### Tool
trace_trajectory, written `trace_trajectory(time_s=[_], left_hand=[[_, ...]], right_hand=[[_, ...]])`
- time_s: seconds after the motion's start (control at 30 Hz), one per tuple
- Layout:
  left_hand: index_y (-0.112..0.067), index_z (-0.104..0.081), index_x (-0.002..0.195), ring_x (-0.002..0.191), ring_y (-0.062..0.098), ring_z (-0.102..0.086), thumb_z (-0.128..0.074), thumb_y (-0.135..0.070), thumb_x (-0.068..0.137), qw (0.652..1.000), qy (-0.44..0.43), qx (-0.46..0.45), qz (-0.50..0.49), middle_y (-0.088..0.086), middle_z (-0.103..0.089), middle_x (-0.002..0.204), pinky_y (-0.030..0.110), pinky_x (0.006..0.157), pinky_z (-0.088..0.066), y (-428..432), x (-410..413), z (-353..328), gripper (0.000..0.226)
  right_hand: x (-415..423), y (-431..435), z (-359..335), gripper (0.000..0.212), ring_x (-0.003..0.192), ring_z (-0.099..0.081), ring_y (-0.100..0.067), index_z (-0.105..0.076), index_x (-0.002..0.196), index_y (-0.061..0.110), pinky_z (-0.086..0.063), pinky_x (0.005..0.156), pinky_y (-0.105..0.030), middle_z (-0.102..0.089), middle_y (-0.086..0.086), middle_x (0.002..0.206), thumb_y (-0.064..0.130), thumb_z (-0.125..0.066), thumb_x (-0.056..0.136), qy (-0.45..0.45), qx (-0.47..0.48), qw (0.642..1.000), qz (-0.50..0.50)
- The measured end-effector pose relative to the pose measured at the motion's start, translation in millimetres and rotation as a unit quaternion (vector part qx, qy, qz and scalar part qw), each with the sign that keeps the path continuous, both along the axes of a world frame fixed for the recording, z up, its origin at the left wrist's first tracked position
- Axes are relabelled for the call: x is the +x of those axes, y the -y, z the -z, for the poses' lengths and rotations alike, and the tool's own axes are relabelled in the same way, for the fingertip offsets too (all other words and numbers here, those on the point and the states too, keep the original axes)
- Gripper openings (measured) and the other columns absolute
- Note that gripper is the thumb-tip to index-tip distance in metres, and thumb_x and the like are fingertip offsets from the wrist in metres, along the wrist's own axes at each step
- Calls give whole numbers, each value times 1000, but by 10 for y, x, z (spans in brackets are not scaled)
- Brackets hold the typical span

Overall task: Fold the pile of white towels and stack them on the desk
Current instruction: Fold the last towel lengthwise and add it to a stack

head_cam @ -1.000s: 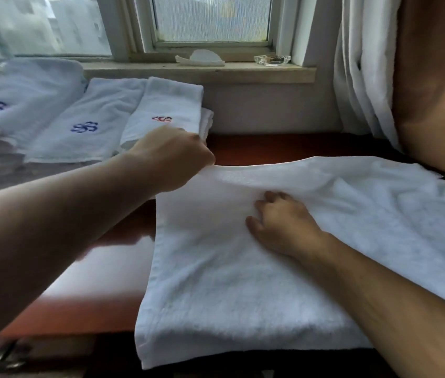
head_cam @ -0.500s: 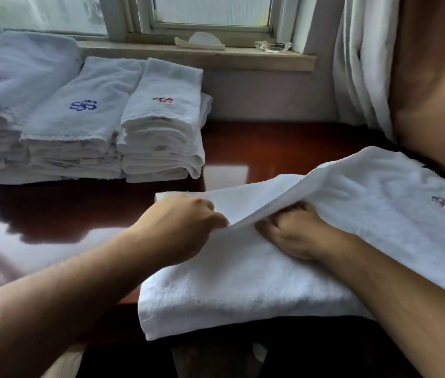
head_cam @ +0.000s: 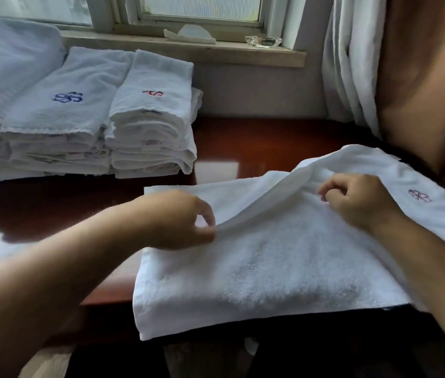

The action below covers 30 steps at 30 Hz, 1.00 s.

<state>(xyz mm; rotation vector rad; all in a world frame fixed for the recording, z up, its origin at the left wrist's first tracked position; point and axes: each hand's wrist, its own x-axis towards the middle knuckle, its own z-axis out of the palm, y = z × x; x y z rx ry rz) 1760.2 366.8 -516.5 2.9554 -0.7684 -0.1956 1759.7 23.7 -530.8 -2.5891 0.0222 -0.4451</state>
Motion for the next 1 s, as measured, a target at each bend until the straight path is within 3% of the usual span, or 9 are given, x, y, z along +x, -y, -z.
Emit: trace_trajectory(time_s=[0.1, 0.23, 0.3, 0.37, 0.47, 0.57, 0.73, 0.87, 1.0], left_hand=[[-38, -60, 91, 79, 13, -53, -41, -61, 96, 998, 28, -61, -9, -12, -61, 89, 30, 67, -40, 419, 279, -66, 30], [-29, -52, 133, 109, 17, -49, -53, -58, 93, 985, 60, -161, 1, -6, -54, 116, 35, 87, -43, 1212, 561, 39, 49], [-25, -50, 138, 119, 22, -47, -56, -56, 91, 974, 80, -210, -12, -1, -54, 126, 39, 96, -44, 1627, 731, 77, 56], [-23, -54, 131, 113, 27, -51, -59, -54, 89, 973, 48, -224, -43, 3, -56, 124, 38, 89, -47, 2020, 902, 111, 52], [-16, -59, 105, 79, 26, -56, -70, -44, 81, 979, -12, -186, -88, 4, -65, 101, 32, 62, -43, 2427, 1075, 121, 38], [-19, -66, 106, 77, 25, -64, -65, -23, 81, 979, -10, -194, -62, 3, -70, 98, 34, 68, -56, 2604, 1146, 146, 25], [-36, -72, 111, 90, 22, -64, -51, -22, 93, 966, 52, -231, 108, -7, -68, 98, 37, 73, -54, 2556, 950, 297, 31], [-35, -72, 106, 79, 17, -57, -53, -25, 94, 947, 66, -257, 182, -7, -56, 81, 35, 66, -45, 2461, 909, 396, 24], [-28, -69, 105, 74, 17, -54, -45, -31, 99, 944, 91, -243, 205, -3, -56, 80, 40, 71, -48, 2461, 859, 417, 25]], right_hand=[[117, 343, 44, 21, 86, -65, -27, -74, 87, 26, -49, 73, -32, -75, -2, 91, 22, -54, 88, 46, 16, 994, 100], [249, 597, 257, 47, 127, -50, -35, -57, 136, 18, -41, 103, -44, -56, -12, 142, 43, -36, 103, -99, -31, 980, 171], [284, 623, 301, 51, 129, -43, -32, -51, 135, 24, -36, 104, -44, -50, -8, 146, 47, -20, 102, -173, -111, 969, 135], [309, 647, 292, 67, 137, -33, -33, -44, 141, 26, -31, 110, -49, -38, -9, 154, 51, -5, 93, -226, -167, 955, 94], [446, 826, 249, 67, 153, -14, -32, -33, 155, 27, -14, 122, -52, -18, -9, 167, 57, -8, 100, -255, -55, 959, 112], [651, 1058, 136, 70, 147, -31, -31, -44, 153, 19, -21, 122, -47, -37, -11, 160, 63, -22, 102, -224, 90, 954, 175], [1124, 1297, -62, 52, 104, -59, -32, -66, 93, 15, -43, 84, -38, -67, -15, 115, 56, -33, 96, -92, 94, 941, 312], [1481, 1382, -109, 75, 95, -67, -31, -69, 109, 10, -55, 88, -40, -70, -13, 104, 73, -39, 82, -156, 118, 920, 340], [1662, 1527, -57, 48, 90, -68, -30, -69, 112, 8, -54, 87, -37, -71, -11, 99, 48, -55, 90, -226, 52, 910, 343]])
